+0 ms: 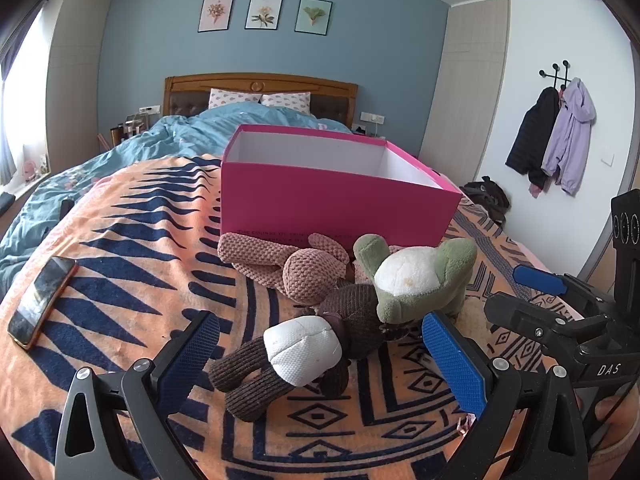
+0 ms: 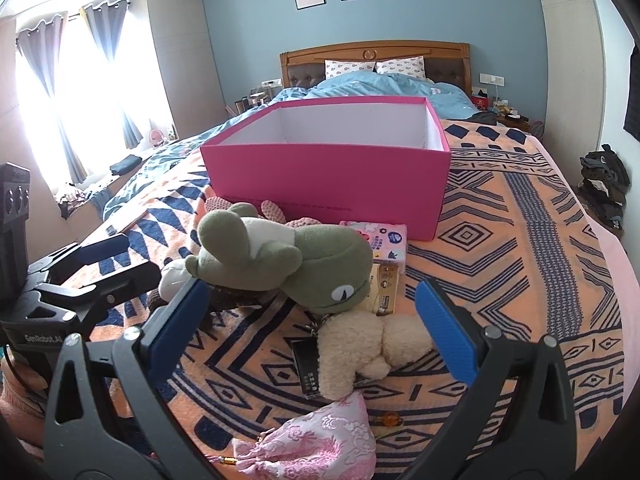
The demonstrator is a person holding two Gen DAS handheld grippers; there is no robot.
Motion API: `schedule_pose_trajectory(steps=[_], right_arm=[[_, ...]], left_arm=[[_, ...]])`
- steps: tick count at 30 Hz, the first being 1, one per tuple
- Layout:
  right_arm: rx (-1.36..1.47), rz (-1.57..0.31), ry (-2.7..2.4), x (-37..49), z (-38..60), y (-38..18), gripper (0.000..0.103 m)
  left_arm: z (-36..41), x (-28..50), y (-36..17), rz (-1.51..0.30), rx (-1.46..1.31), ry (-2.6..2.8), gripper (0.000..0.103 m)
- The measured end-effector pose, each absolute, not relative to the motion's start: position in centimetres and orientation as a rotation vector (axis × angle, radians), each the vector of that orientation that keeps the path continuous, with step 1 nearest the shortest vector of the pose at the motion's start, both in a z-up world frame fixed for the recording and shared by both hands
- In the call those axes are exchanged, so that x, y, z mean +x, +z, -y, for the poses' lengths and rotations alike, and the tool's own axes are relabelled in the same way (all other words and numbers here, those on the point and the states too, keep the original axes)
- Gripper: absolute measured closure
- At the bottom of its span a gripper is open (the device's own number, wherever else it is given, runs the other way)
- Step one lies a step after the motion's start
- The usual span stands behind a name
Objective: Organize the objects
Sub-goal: 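Move the right gripper toward the green plush toy beside the magenta box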
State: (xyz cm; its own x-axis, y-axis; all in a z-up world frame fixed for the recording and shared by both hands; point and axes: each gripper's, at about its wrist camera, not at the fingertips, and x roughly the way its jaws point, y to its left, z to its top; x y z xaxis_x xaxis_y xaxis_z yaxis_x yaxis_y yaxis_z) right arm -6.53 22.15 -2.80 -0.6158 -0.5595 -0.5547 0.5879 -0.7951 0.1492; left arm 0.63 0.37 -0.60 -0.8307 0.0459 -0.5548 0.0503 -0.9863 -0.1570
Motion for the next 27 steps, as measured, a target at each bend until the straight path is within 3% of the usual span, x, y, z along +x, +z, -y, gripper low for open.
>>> schedule_pose_trajectory(steps=[27], right_arm=[[0.825, -0.048, -2.270, -9.6, -21.8, -3.6, 0.000]], left_arm=[[-2.4, -1.8, -0.9, -0.205, 1.039, -3.101, 0.002]])
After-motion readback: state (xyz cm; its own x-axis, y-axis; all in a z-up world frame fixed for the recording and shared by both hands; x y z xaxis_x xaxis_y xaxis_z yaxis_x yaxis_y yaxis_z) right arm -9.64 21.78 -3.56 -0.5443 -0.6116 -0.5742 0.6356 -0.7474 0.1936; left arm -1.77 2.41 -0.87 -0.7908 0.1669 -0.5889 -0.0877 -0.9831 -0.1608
